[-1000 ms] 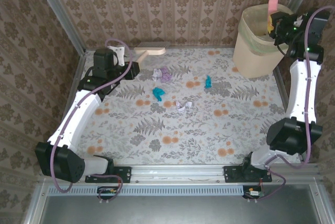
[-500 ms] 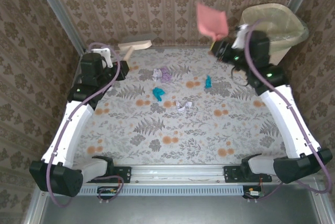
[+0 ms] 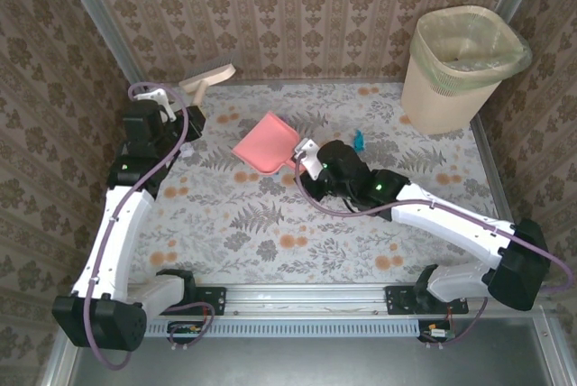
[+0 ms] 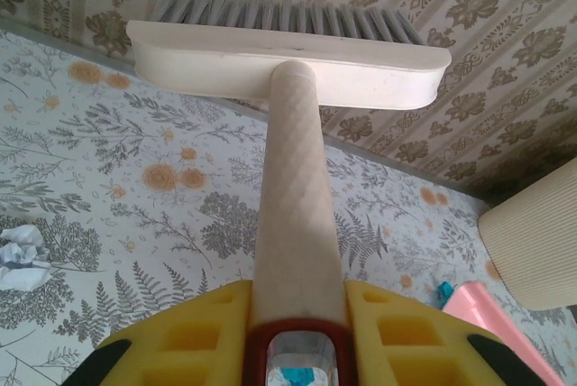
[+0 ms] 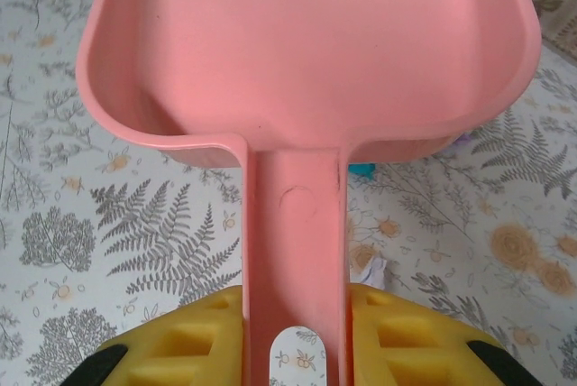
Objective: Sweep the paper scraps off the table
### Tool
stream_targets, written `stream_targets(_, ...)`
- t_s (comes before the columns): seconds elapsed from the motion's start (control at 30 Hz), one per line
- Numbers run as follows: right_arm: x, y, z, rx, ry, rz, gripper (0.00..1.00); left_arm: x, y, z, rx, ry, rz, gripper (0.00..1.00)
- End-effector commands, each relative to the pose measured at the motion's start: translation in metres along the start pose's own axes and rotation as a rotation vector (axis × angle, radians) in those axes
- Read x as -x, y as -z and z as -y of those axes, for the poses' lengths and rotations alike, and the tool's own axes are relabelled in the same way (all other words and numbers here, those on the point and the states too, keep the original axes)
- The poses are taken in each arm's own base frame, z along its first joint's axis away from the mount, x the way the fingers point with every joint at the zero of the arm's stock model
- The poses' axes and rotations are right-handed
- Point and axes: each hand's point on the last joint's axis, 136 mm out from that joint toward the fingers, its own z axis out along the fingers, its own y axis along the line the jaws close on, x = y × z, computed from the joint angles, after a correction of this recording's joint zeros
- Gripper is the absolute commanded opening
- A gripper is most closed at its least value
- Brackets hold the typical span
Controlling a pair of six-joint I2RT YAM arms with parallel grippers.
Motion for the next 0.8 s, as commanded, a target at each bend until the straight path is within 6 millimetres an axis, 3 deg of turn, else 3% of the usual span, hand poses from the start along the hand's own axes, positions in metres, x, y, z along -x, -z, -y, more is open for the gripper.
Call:
stream_targets(0.0,0.003,-0.015,-0.015,0.026,0.055,0.033,0.0,0.013,-0.003,0.006,-0.031,0.018,0.038,0.0)
stream_targets(0.2,-0.04,-0.063,-0.061,0.118,0.055,-0.069,0.0,0.005,-0.016,0.008,-0.057,0.045,-0.008,0.0)
stream_targets(0.4,-0.073,-0.101,-0.078,0.159,-0.012,-0.149,0.0,-0.001,-0.025,0.013,-0.06,0.055,-0.04,0.0)
stream_targets(0.6,-0.083,-0.106,-0.09,0.181,-0.039,-0.168,0.0,-0.007,-0.033,0.019,-0.039,0.049,-0.054,0.0)
stream_targets(0.77,-0.097,-0.115,-0.095,0.138,0.032,-0.232,0.0,-0.011,-0.038,0.013,0.024,0.078,-0.037,0.0)
